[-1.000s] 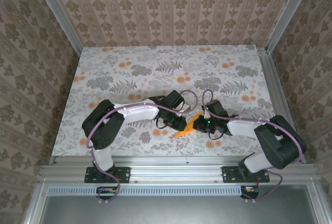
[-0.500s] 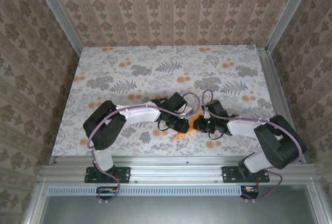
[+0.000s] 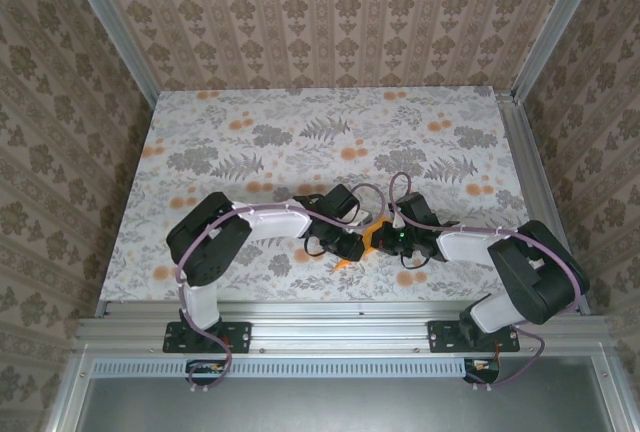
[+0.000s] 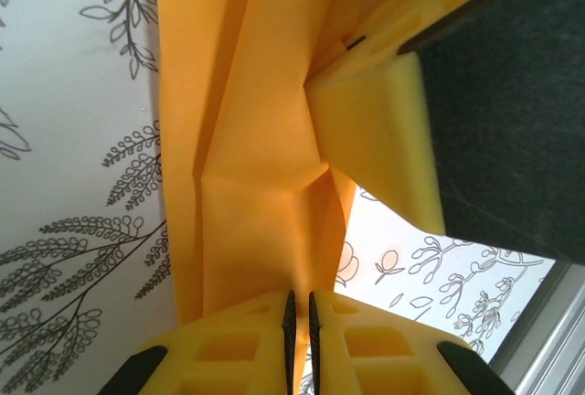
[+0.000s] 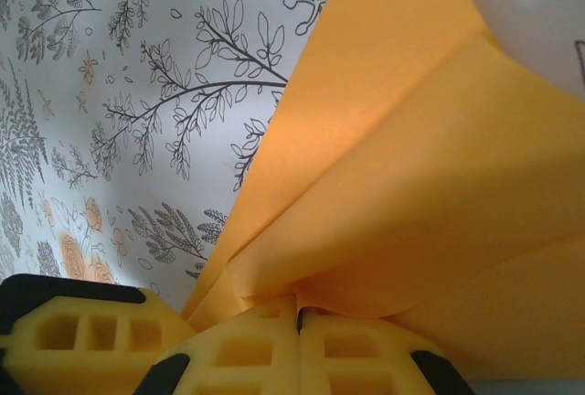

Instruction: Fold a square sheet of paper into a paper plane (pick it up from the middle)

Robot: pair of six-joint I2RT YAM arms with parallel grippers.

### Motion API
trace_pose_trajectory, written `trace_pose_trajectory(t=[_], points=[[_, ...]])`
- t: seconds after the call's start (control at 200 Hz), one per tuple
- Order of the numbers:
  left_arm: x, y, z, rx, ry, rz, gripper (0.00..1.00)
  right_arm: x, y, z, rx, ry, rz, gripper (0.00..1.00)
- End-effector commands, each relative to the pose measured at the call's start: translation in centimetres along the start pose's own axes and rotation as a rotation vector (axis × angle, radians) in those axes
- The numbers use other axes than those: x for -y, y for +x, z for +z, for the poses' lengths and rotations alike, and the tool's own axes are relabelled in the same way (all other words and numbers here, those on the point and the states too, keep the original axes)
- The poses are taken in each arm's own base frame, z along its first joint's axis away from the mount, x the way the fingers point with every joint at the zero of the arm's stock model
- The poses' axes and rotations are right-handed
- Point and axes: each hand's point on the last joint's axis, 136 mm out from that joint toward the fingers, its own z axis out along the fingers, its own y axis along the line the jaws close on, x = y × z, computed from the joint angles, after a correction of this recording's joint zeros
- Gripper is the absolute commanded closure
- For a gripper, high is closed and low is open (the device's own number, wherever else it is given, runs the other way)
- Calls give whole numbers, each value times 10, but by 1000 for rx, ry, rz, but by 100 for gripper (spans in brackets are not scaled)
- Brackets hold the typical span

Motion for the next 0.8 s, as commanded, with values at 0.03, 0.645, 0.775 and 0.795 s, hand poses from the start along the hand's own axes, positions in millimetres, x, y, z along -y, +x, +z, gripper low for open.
trace_pose_trajectory(t=[0.03,0.645,0.775,0.795], points=[[-7,12,11,-37,-2,-27,85,39,26,6,-66,134,61,100],[-32,13,15,-5,-67,-63,85,10,17,-21,-16,54,36,76],[-34,10,15,9,-72,-65,85,3,16,-29,-13,36,32,76],[-33,9,15,12,-71,-63,85,2,17,-30,-14,33,33,76]])
